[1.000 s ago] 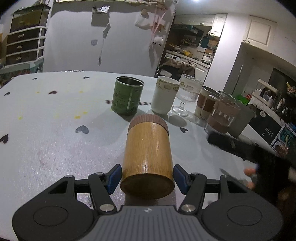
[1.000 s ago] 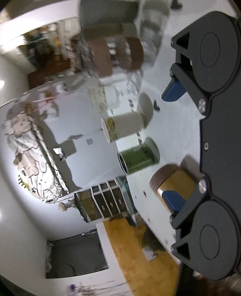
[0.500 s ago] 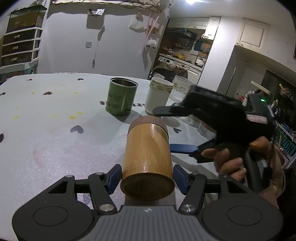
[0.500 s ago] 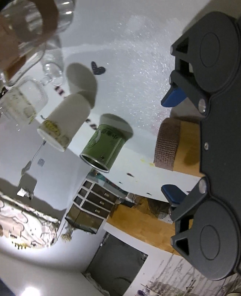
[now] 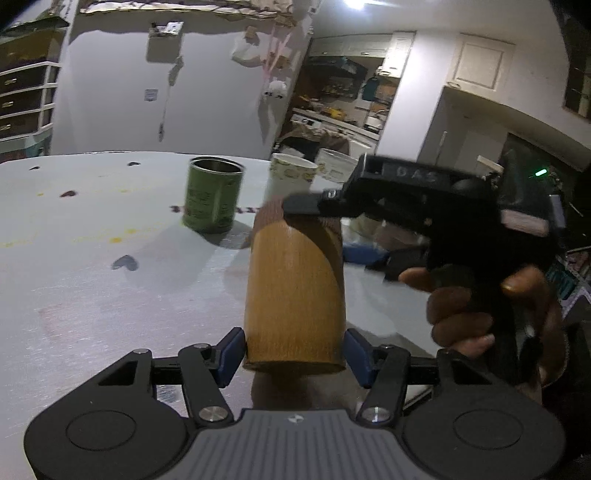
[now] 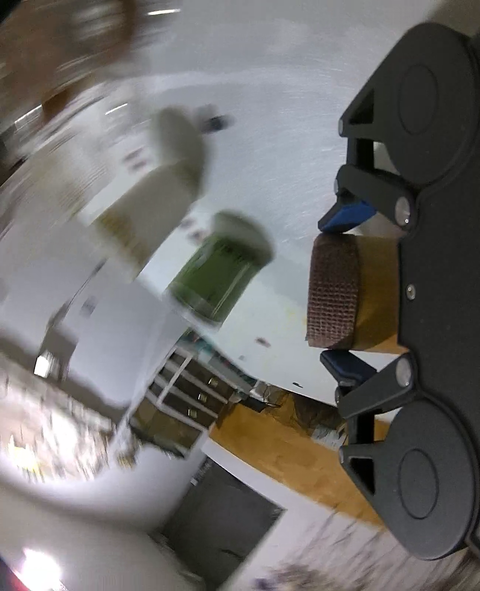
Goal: Flip cup upright
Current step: 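Grasp the cup's rim end with the right gripper while the left gripper holds the base, then open the left gripper and rotate the cup upright with the right gripper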
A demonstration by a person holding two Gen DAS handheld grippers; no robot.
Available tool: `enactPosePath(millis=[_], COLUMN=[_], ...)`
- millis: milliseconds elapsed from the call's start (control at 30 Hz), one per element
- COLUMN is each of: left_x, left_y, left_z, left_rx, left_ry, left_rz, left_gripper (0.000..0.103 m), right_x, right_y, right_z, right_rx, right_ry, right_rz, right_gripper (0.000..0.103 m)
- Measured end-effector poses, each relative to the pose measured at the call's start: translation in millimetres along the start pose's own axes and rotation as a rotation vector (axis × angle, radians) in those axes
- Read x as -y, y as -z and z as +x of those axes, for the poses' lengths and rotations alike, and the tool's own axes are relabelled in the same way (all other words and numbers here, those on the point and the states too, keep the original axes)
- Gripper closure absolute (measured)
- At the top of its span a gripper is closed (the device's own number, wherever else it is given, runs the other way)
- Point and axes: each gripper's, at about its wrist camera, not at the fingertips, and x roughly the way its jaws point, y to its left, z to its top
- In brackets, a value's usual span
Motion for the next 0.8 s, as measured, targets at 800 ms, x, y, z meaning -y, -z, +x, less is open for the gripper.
enactPosePath(millis=[800], left_x=[26], left_y=[13], left_z=[76], left_rx=[0.095], left_ry=[-0.047], left_rz=[0.103], left_gripper=[0.044], right_x=[-57], right_y=[48], right_z=[-62], right_rx=[0.239], right_ry=[0.202], right_rz=[-0.834], right_gripper=[0.034])
